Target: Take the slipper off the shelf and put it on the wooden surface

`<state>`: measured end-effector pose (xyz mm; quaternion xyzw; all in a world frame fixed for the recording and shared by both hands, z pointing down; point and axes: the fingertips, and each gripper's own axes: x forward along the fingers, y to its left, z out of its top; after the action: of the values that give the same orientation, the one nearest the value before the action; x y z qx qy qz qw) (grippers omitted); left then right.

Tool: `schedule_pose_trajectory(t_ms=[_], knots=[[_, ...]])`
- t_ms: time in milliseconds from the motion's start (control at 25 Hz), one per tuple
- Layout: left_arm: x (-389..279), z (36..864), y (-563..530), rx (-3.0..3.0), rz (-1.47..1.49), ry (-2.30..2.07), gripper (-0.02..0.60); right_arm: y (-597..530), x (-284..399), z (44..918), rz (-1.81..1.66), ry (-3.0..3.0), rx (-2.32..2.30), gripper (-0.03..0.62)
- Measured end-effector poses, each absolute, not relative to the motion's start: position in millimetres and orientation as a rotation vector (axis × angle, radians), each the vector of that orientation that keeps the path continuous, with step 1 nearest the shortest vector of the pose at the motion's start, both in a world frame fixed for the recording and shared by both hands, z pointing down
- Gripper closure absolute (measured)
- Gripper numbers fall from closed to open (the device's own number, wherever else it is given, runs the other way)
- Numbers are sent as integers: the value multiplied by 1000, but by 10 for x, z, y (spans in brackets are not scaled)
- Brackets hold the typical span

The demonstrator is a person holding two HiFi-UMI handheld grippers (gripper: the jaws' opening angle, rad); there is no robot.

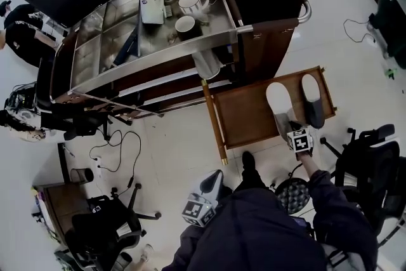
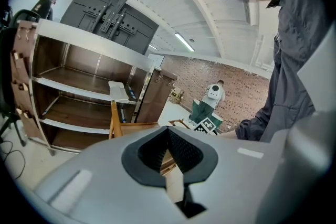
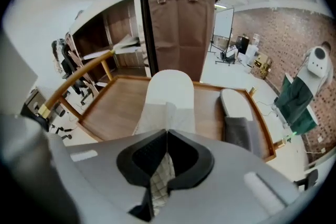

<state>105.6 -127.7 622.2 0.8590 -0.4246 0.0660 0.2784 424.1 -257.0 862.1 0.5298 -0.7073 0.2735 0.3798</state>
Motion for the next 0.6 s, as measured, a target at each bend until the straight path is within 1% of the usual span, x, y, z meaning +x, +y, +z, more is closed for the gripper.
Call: schedule_pose_trajectory(t_ms=[120, 240, 400, 600], knots=[[1000, 6186, -1199, 2308, 143, -1119, 569, -2347, 3843, 8171, 687, -1913, 1326, 583], [759, 6171, -1114, 2307, 96, -1118, 569, -2169, 3271, 7743, 696, -2026, 1266, 583], [211, 6042, -994, 2356, 48, -1134, 569, -2277, 2257, 7332, 778, -2165, 1194, 583], [-742, 5889, -810, 2405, -34, -1211, 569, -2808, 1004, 7119, 985, -2257, 1201, 583]])
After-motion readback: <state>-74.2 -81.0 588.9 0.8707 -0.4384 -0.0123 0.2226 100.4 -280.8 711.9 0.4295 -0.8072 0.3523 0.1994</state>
